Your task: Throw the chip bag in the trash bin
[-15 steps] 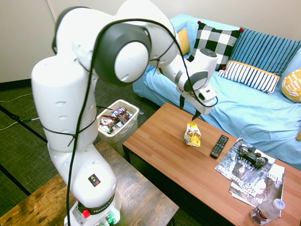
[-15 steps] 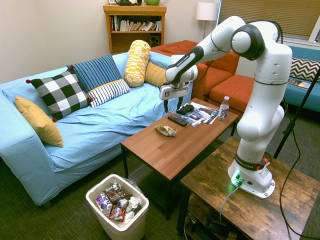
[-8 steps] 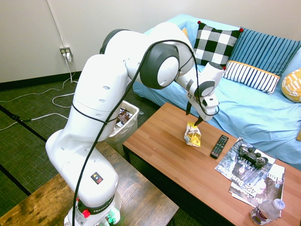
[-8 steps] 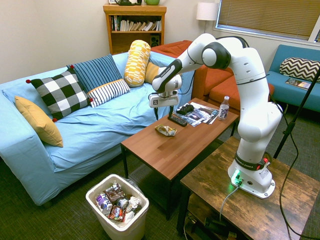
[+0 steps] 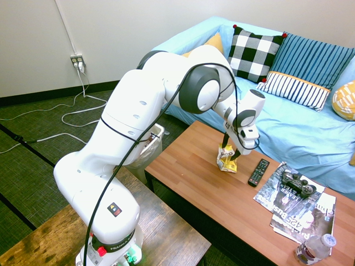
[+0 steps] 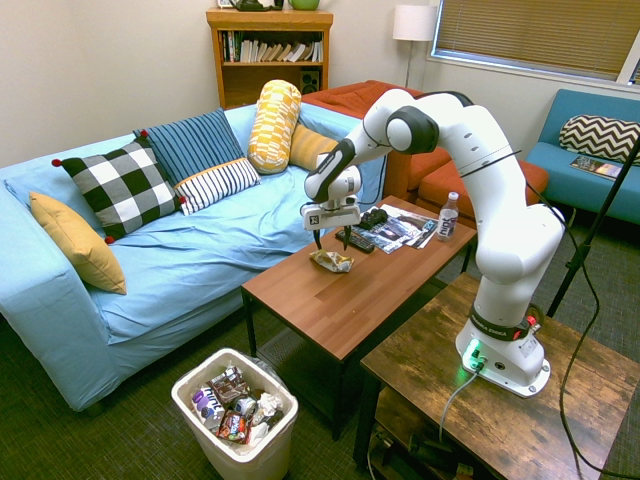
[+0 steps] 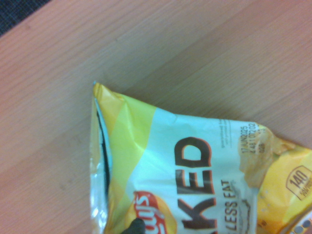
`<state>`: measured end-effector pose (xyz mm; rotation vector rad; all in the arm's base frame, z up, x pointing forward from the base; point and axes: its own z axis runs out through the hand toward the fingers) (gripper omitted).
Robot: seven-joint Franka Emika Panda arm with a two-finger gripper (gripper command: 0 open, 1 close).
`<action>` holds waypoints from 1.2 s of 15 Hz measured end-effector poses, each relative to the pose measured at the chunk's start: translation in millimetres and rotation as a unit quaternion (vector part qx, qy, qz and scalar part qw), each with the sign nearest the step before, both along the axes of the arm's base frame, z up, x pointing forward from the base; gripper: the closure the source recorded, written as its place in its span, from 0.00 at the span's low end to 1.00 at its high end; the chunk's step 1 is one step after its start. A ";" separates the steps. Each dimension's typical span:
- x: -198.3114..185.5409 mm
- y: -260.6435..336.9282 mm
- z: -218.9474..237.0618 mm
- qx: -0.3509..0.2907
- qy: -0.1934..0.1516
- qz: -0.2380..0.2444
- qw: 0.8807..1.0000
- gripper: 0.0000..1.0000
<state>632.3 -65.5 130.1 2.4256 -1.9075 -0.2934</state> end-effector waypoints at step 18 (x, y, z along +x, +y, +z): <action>18.9 -4.7 -25.2 0.012 0.004 -0.017 1.000 1.00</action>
